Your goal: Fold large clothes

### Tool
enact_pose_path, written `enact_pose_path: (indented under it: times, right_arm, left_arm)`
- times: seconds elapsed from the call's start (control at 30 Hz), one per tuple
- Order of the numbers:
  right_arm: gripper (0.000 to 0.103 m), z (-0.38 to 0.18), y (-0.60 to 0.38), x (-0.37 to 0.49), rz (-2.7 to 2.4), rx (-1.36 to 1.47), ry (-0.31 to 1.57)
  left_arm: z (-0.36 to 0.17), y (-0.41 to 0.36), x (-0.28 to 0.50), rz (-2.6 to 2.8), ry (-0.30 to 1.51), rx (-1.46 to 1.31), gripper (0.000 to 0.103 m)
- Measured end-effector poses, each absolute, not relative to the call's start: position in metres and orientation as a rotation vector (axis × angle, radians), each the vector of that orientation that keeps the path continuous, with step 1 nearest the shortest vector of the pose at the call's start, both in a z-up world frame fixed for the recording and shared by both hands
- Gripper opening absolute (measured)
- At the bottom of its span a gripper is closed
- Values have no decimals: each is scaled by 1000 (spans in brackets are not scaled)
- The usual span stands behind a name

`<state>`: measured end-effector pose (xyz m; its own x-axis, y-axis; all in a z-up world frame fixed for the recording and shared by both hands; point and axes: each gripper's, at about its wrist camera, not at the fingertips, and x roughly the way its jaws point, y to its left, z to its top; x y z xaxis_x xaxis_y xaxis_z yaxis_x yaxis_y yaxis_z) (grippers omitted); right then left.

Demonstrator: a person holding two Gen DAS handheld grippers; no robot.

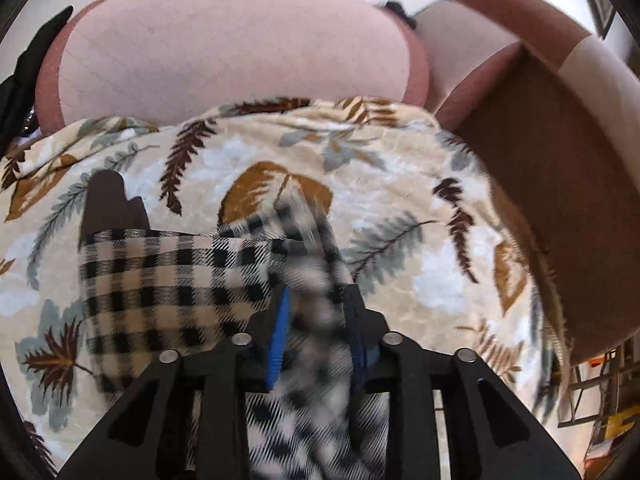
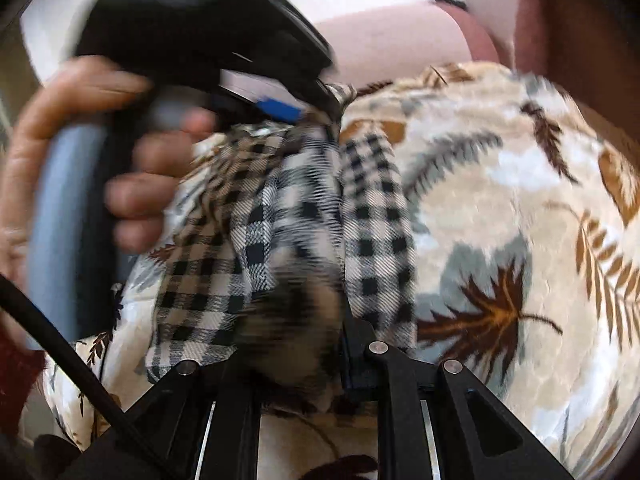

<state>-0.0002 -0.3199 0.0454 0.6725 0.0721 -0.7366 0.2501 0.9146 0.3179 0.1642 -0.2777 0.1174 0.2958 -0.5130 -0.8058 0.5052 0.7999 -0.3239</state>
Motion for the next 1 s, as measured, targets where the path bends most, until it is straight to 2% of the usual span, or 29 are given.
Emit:
enact_pose_path:
  times: [0.07, 0.17, 0.33, 0.5, 0.63, 0.8, 1.0]
  right_arm:
    - [16, 40, -327, -2, -131, 433, 860]
    - [21, 38, -340, -7, -140, 486, 882]
    - [29, 63, -364, -28, -170, 536, 816]
    - [33, 88, -390, -36, -307, 502, 694]
    - [34, 86, -399, -19, -166, 586, 657]
    - [34, 65, -376, 14, -7, 624, 774]
    - [35, 30, -368, 26, -105, 536, 980]
  left_arm:
    - [129, -267, 155, -673, 1032, 2, 45]
    - [139, -243, 135, -636, 957, 56, 53]
    - [125, -196, 106, -570, 936, 121, 53]
    - [87, -162, 89, -534, 1025, 57, 53]
    - [59, -160, 70, -518, 1040, 79, 53]
    - [53, -166, 53, -489, 994, 134, 56]
    - [46, -165, 36, -490, 977, 152, 59]
